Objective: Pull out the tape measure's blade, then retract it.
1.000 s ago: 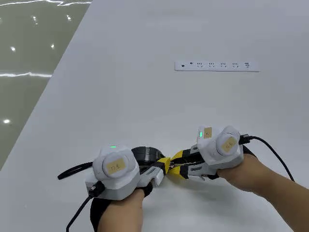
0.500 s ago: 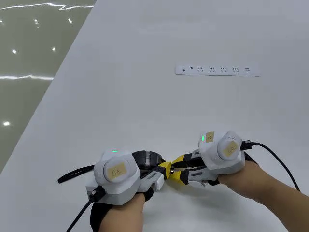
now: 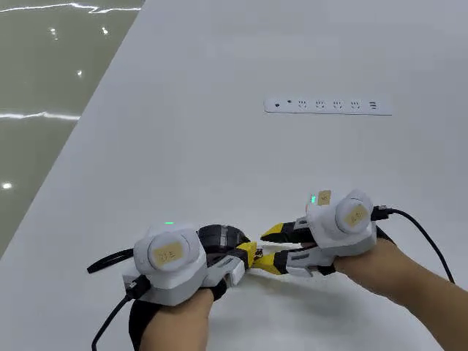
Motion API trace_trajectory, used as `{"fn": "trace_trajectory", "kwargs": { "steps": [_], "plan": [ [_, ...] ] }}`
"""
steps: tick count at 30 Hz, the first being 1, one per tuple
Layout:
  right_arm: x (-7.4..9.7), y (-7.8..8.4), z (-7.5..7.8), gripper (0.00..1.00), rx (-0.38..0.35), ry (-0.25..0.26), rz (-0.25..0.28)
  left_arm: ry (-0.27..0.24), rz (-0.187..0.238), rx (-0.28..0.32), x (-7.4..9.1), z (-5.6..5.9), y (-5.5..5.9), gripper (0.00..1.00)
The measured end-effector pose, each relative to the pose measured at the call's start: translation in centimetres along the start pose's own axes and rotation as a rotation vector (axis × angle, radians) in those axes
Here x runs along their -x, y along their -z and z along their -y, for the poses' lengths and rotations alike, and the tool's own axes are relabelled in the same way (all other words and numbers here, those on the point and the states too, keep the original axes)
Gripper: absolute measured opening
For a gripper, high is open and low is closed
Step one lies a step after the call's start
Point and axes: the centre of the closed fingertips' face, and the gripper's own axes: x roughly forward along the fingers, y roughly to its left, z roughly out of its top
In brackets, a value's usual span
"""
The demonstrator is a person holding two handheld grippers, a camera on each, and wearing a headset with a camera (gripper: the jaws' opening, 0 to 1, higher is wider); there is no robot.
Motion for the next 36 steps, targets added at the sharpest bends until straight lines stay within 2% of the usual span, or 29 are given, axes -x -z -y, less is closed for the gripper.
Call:
{"fn": "trace_trajectory", "kwargs": {
  "steps": [11, 17, 19, 24, 26, 36],
  "plan": [
    [1.6, -0.6, -0.4, 0.32, 0.001, 0.044, 0.016, 0.058, 0.008, -0.083, 1.7, 0.4, -0.5, 0.63],
    [3.0, -0.3, -0.7, 0.38, -0.012, 0.078, 0.025, 0.088, 0.053, -0.124, 3.0, 0.4, -1.4, 0.69],
    [3.5, -0.1, -0.6, 0.41, -0.018, 0.102, 0.033, 0.097, 0.046, -0.144, 3.5, 0.3, -1.2, 0.69],
    [4.7, 0.3, -1.2, 0.44, -0.037, 0.123, 0.039, 0.103, 0.033, -0.170, 4.5, -0.6, -0.8, 0.70],
    [5.2, 0.9, -1.3, 0.45, -0.022, 0.145, 0.028, 0.109, 0.037, -0.185, 5.0, -0.7, -0.9, 0.71],
    [8.0, 2.7, -1.7, 0.53, -0.094, 0.216, 0.017, 0.129, 0.025, -0.248, 7.0, -2.4, -0.2, 0.73]
  ]
}}
